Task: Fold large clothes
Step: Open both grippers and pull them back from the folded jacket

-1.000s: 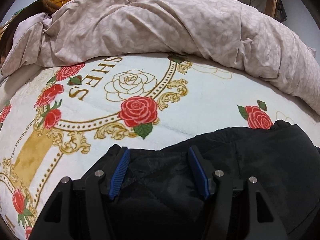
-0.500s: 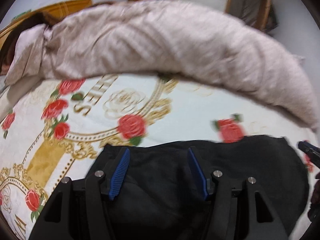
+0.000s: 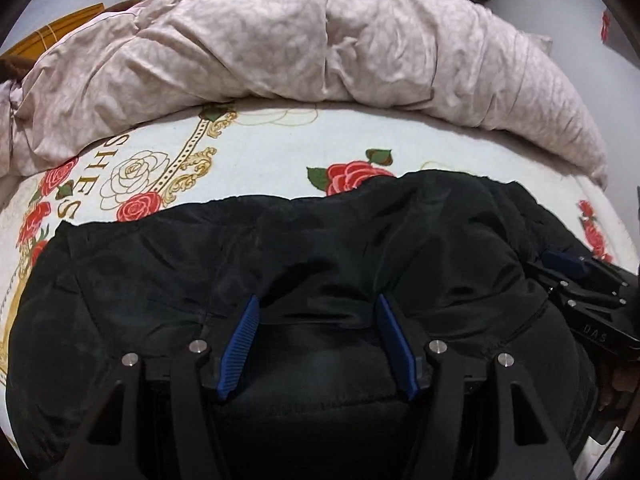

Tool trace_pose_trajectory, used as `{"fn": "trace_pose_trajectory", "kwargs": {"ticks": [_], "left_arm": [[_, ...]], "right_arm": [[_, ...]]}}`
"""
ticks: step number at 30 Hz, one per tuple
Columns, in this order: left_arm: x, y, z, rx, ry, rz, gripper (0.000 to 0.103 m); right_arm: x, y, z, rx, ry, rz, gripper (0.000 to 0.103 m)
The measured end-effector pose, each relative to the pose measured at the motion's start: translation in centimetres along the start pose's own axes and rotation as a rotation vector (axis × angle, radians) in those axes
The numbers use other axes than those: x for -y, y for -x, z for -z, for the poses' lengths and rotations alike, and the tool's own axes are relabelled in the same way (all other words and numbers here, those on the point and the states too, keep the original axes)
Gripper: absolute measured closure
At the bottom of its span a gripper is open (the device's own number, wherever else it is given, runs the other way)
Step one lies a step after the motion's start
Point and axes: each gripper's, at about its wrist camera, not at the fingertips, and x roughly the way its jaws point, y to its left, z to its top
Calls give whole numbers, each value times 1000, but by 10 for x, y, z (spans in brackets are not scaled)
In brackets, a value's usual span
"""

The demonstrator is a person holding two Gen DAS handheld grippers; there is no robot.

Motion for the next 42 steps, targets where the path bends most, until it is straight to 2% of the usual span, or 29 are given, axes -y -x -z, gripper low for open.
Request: {"fn": "trace_pose_trajectory", "kwargs": {"ticks": [3, 4, 6, 8, 11, 13, 15, 18, 23, 25, 29, 32, 33, 36, 42], "left_arm": [[0, 6, -5, -20, 10, 5, 41], [-2, 13, -5, -13, 16, 7, 43], [-8, 40, -3, 39, 34, 14, 43], [-22, 68, 5, 99, 57, 19, 43], [-58, 86, 23, 134, 96, -81, 43], [-84, 78, 33, 99, 164, -109, 43], [-96, 71, 39, 104, 172, -127, 42], [-93, 61, 40, 112, 140, -143, 42], [-95, 49, 38, 107, 153, -151, 41], [-90, 54, 34, 94, 148, -163, 43], [-101, 84, 37, 139, 164, -174, 43], [-120, 79, 46, 121, 194, -204, 42], [-125, 73, 49, 110, 213, -192, 41], [-125, 65, 50, 125, 205, -197, 39], [-125, 52, 48, 129, 211, -193, 37]], "right_arm": [[5, 12, -7, 3, -26, -8, 51], [8, 28, -8, 33, -33, 2, 51], [16, 55, -3, 96, -41, 3, 51], [24, 67, 4, 113, -50, 11, 51], [38, 59, 21, 84, -52, 41, 51], [46, 45, 29, 83, -71, 32, 51], [46, 38, 31, 98, -60, 49, 51], [44, 27, 33, 98, -49, 63, 51], [47, 21, 30, 87, -57, 62, 51], [47, 32, 23, 87, -69, 67, 51], [56, 60, 21, 155, -110, 64, 52], [62, 44, 25, 117, -107, 82, 52], [62, 35, 28, 111, -91, 88, 52], [58, 26, 31, 109, -72, 106, 52], [64, 15, 33, 101, -88, 88, 52]]}}
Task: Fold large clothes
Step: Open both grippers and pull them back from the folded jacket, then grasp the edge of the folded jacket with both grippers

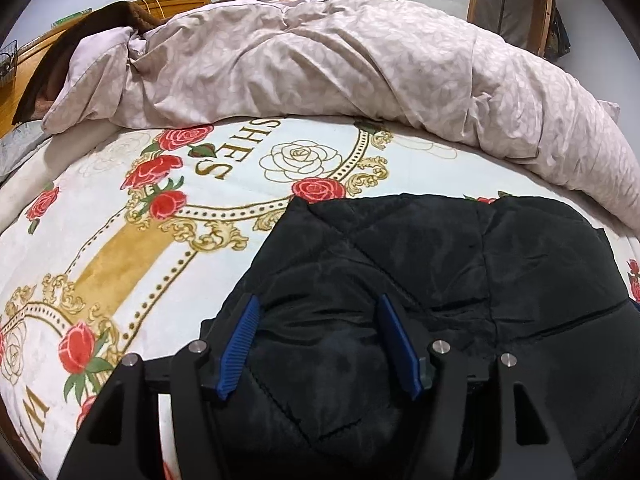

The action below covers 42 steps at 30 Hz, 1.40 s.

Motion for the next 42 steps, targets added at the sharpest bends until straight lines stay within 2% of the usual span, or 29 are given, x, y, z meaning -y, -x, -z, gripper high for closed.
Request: {"fn": "trace_pose_trajectory", "kwargs": {"ticks": [6, 13, 20, 25, 31, 35, 37, 42], "left_arm": [[-1, 10, -9, -30, 7, -12, 39], [-3, 80, -5, 13, 7, 18, 39], [10, 143, 39, -4, 35, 59, 39], [18, 171, 72, -49, 52, 63, 39], [23, 200, 96, -77, 42, 64, 39], [28, 218, 109, -80, 23, 69, 39], [27, 224, 113, -83, 26, 72, 39], [16, 223, 113, -90, 53, 58, 35]], "right_arm": [[3, 18, -12, -19, -16, 7, 52], [7, 99, -10, 61, -15, -25, 52], [-5, 155, 36, 41, -39, -76, 52], [-13, 182, 68, 8, -65, -102, 52], [-25, 215, 100, -19, -52, -125, 51], [-30, 231, 113, -27, -53, -142, 49], [-31, 237, 117, -26, -51, -149, 42], [-27, 234, 116, -33, -43, -147, 41]]}}
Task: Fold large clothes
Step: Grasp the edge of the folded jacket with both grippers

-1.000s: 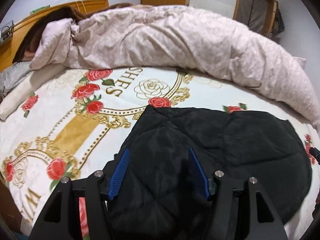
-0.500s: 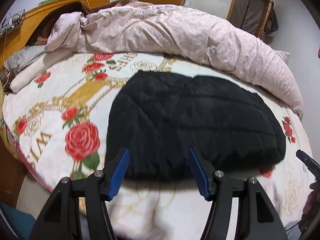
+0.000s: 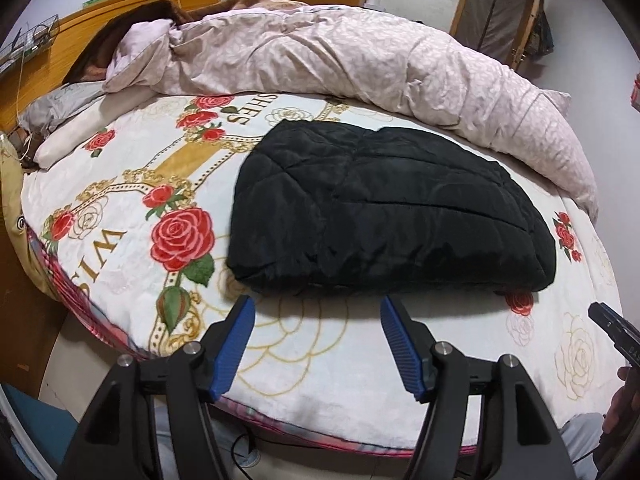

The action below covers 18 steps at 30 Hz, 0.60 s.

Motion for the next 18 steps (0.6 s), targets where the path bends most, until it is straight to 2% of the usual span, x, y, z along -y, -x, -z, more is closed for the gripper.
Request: {"fn": "trace_pose_trajectory", "kwargs": {"ticks": [2, 4, 18], "left_arm": [[-6, -5, -5, 11, 7, -12, 35], [-15, -13, -13, 13, 12, -26, 34], [-81, -129, -85, -24, 101, -73, 34]], "right_arm": [[5, -7, -5, -7, -11, 1, 40], [12, -19, -14, -17, -27, 2, 34], [65, -122, -90, -61, -72, 62, 34]]}}
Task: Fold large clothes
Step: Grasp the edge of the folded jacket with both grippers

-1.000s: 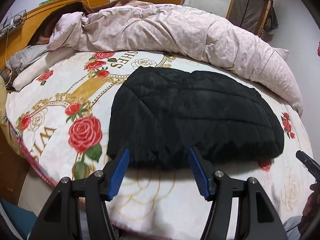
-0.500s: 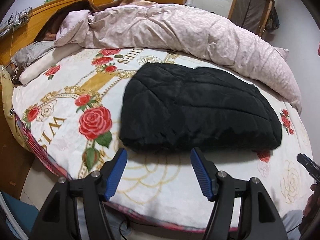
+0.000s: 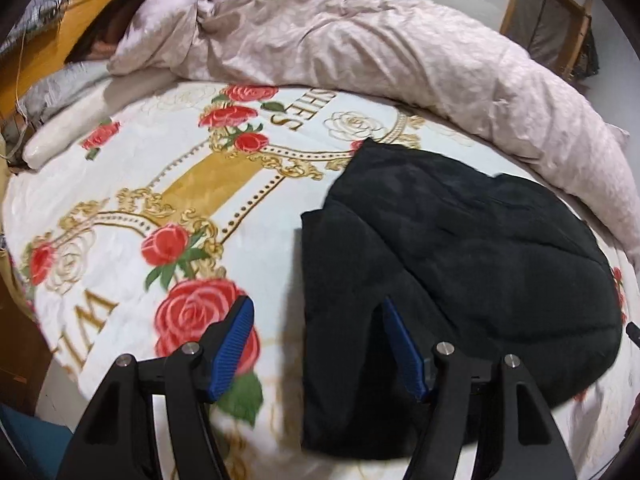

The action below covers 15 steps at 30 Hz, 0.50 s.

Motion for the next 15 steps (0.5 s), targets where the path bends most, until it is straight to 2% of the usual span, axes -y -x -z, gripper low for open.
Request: {"fn": "trace_pose_trajectory", "kwargs": {"ticks": [3, 4, 9, 15], "left_arm": [[-4, -25, -6, -19, 22, 23, 34], [-2, -30, -7, -21, 22, 31, 34], [10, -51, -6, -17, 6, 44, 30], [14, -70, -14, -32, 15, 85, 25]], "right_arm": [[6, -24, -6, -30, -5, 6, 33], [9, -32, -7, -38, -12, 4, 28], [27, -57, -5, -57, -70, -37, 19], [34, -72, -12, -69, -104, -81, 19]]}}
